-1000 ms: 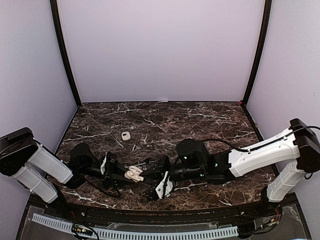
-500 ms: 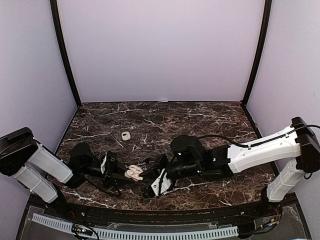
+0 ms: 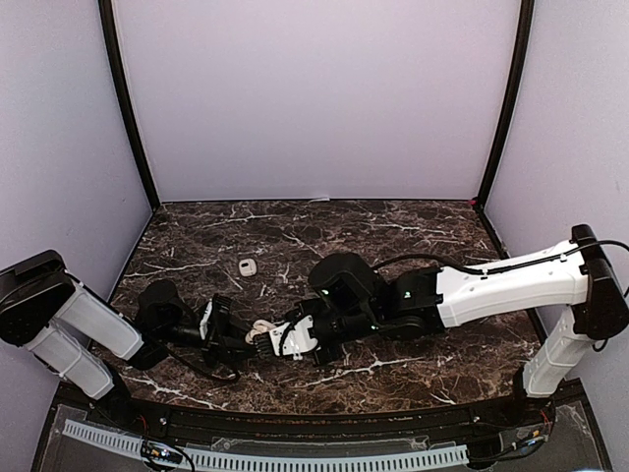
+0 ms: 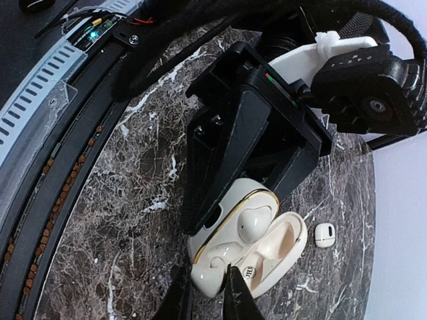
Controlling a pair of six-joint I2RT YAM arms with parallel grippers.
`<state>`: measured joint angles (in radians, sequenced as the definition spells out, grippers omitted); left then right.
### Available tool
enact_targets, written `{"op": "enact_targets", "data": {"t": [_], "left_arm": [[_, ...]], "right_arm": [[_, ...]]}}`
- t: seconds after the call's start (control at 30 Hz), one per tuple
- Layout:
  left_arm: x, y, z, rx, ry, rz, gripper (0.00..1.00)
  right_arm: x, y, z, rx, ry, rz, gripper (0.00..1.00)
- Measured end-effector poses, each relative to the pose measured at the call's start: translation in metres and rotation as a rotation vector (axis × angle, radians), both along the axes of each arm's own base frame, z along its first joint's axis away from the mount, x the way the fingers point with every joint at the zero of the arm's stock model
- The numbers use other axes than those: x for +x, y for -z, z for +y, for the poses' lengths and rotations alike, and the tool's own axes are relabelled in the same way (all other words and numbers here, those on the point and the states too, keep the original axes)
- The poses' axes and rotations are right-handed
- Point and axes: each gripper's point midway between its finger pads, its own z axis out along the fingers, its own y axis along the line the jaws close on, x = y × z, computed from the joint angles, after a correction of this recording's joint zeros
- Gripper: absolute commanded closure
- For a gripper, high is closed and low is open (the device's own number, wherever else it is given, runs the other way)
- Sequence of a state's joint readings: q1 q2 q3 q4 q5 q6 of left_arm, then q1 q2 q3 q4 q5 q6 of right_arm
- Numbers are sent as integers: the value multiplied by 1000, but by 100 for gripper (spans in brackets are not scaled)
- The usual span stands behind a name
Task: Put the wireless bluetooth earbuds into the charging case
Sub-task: Adjust the right earbud in the right side groove of the charging case.
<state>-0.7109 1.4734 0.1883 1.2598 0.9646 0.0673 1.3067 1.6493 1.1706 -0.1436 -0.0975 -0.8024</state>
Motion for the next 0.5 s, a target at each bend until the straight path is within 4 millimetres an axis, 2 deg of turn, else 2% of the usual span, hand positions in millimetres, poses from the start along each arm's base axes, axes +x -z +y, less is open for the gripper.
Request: {"op": "enact_targets", "data": {"t": [0.3, 0.5], "left_arm": [[3, -3, 2, -7, -43, -28, 92], [2, 3, 5, 5, -60, -32, 92]], "right_arm": [[3, -6, 3, 23, 225, 267, 97], [3, -9, 13, 77, 353, 447, 97]]}}
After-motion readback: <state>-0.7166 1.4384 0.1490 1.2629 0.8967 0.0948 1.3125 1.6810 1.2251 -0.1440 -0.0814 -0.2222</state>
